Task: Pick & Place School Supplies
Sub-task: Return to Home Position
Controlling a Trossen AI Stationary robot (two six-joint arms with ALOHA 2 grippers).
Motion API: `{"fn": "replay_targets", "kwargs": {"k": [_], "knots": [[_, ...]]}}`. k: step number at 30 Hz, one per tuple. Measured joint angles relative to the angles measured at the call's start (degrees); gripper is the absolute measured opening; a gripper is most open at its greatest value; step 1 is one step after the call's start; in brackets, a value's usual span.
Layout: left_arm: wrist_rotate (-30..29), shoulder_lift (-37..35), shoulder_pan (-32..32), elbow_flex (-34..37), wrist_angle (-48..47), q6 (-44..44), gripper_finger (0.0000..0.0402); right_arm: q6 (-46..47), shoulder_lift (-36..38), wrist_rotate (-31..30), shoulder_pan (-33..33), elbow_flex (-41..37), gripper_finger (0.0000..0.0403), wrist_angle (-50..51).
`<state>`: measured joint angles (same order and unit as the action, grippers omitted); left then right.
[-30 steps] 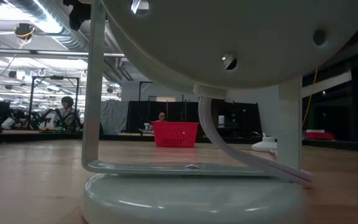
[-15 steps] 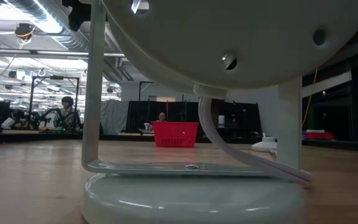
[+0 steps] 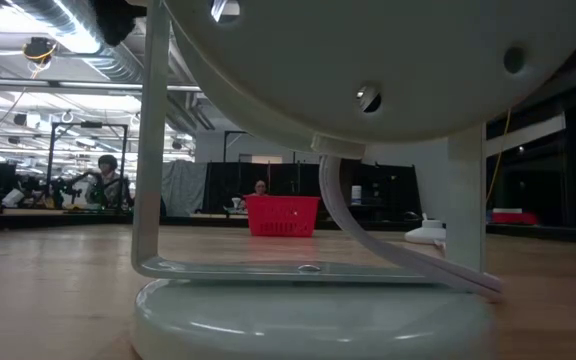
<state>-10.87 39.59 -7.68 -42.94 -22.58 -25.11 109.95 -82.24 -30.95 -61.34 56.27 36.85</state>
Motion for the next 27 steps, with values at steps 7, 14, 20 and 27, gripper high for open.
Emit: {"fn": "replay_targets", "kwargs": {"k": [7, 14, 20, 27], "knots": [[15.42, -1.85, -1.66, 1.18, -15.56, -1.43, 0.0143, -8.13, 12.79, -4.34, 2.66, 0.0, 0.0226, 2.11], [11.26, 3.62, 13.18, 8.38, 19.49, 14.55, 0.0143, -10.56, 18.71, -5.71, 6.44, 0.0, 0.0215, 10.18], [30.68, -2.49, 29.85, 8.39, 16.4, 18.49, 0.0143, -9.08, 21.02, -6.75, 7.67, 0.0, 0.0215, 10.64], [29.53, -20.35, 31.47, 13.62, 6.98, 17.73, 0.0143, -7.26, 21.07, -13.49, 7.76, 0.0, 0.0215, 9.89]]}}
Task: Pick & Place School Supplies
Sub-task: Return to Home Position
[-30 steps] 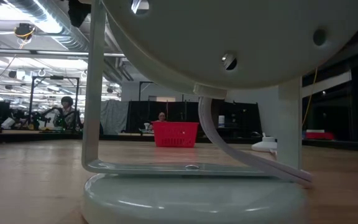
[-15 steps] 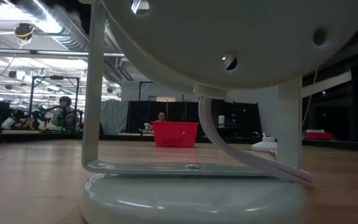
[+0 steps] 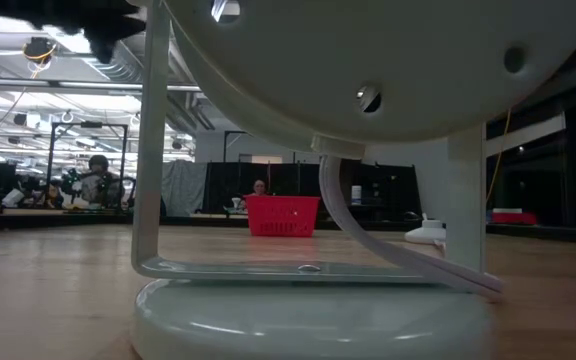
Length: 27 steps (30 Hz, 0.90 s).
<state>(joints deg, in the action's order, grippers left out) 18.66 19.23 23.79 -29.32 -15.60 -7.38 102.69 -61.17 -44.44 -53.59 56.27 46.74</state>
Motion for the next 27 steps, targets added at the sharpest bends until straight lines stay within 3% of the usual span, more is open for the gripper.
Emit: {"fn": "replay_targets", "kwargs": {"k": [8, 16, 27], "knots": [[-11.12, -19.01, -7.85, 12.26, 0.9, -2.56, 0.0143, -2.68, -0.02, -1.67, 1.42, 0.0, 0.0215, 0.02], [-18.43, -19.18, -15.35, 15.74, 0.32, 3.9, 0.0143, -5.69, -0.02, -4.6, 2.01, 0.0, 0.0215, -0.11], [-25.99, -19.09, -24.54, 25.29, 6.78, 3.53, 0.0143, -10.81, -1.82, -7.68, 2.01, 0.0, 0.0215, -0.26]]}}
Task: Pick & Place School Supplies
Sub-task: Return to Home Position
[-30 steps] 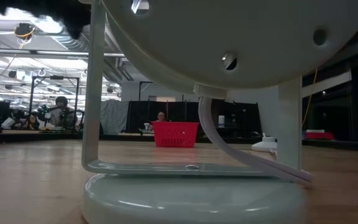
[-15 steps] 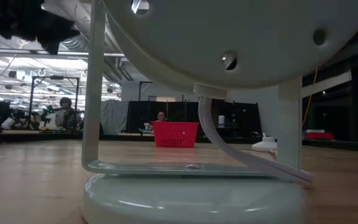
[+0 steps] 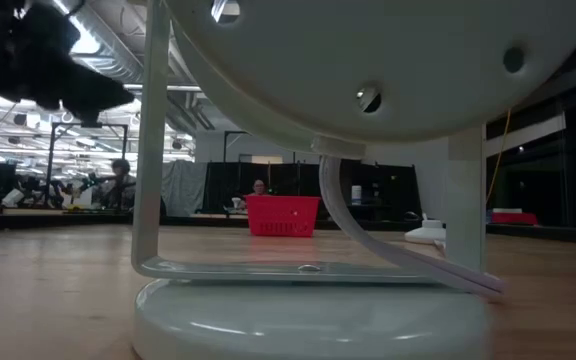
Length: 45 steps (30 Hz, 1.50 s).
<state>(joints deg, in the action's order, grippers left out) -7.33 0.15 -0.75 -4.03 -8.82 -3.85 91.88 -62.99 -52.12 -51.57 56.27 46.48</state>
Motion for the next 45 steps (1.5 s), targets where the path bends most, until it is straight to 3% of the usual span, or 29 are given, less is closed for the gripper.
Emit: {"fn": "replay_targets", "kwargs": {"k": [5, 7, 11, 15, 20, 24, 27, 31, 38, 45], "knots": [[5.17, 2.29, -1.69, 0.08, -0.09, -3.74, 0.0144, 0.27, -1.54, 0.83, 0.0, 0.0, 0.0215, -0.12], [9.32, 2.81, -1.93, 0.12, -0.08, -12.08, 0.0146, 0.58, -2.05, 2.62, 0.0, 0.0, 0.0215, -0.59], [9.69, 3.14, -1.95, 0.12, -0.05, -31.98, 0.0148, 0.33, -2.35, 5.7, 0.3, -0.02, 0.0215, -1.03], [8.91, 3.16, -1.95, 0.12, -0.04, -40.46, 0.0145, -8.49, -2.37, 15.96, 3.94, -0.11, 0.0215, 0.24], [8.87, 3.16, -1.95, 0.12, -0.06, -41.93, 0.0148, -33.31, -1.68, 25.42, 13.01, -6.38, 0.0215, -3.83], [8.87, 3.16, -1.95, 0.12, -0.06, -41.93, 0.015, -55.8, 0.31, 32.71, 22.56, -20.06, 0.0215, -26.41], [8.86, 3.16, -1.95, 0.12, -0.04, -41.93, 0.0148, -67.09, 2.43, 39.56, 29.89, -29.63, 0.0215, -43.88], [8.85, 3.16, -1.95, 0.12, -0.04, -41.93, 0.015, -79.07, 9.73, 43.6, 37.6, -37.14, 0.0215, -56.86], [8.85, 3.16, -1.95, 0.12, -0.03, -41.93, 0.0152, -85.27, 26.5, 52.58, 46.18, -47.6, 0.0215, -65.42], [8.84, 3.16, -1.95, 0.12, -0.02, -41.93, 0.0153, -84.33, 40.02, 54.61, 48.06, -55.47, 0.0215, -64.99]]}}
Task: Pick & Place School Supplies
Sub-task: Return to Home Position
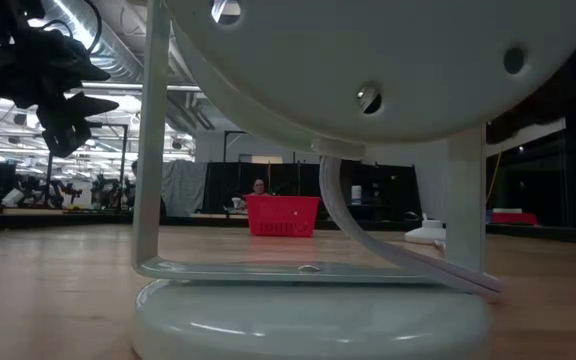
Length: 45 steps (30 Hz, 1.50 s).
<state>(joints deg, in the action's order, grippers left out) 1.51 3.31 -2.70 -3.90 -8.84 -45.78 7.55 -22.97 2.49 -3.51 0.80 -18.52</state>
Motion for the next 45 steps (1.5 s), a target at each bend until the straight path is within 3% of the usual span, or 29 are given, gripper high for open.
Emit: {"fn": "replay_targets", "kwargs": {"k": [9, 13, 24, 33, 45], "knots": [[-0.01, 0.0, 0.0, 0.0, 0.0, 0.0, 0.0152, -3.83, 11.74, -0.29, 0.09, 0.1, 0.0215, 14.59], [-0.01, 0.0, 0.0, 0.0, 0.0, 0.0, 0.0153, -1.16, 15.44, -1.23, 0.09, 0.1, 0.0215, 11.91], [-0.01, 0.01, 0.0, 0.0, 0.0, 0.0, 0.0153, 2.52, 23.04, 16.18, 0.03, 0.15, 0.0215, 14.78], [-0.01, 0.02, 0.01, 0.0, -0.01, 0.0, 0.0153, 0.98, 21.12, 11.79, 0.04, 0.12, 0.0215, 15.5], [-0.01, 0.02, 0.0, 0.0, -0.02, 0.0, 0.0153, 0.79, 21.12, 11.47, 0.05, 0.12, 0.0215, 15.62]]}}
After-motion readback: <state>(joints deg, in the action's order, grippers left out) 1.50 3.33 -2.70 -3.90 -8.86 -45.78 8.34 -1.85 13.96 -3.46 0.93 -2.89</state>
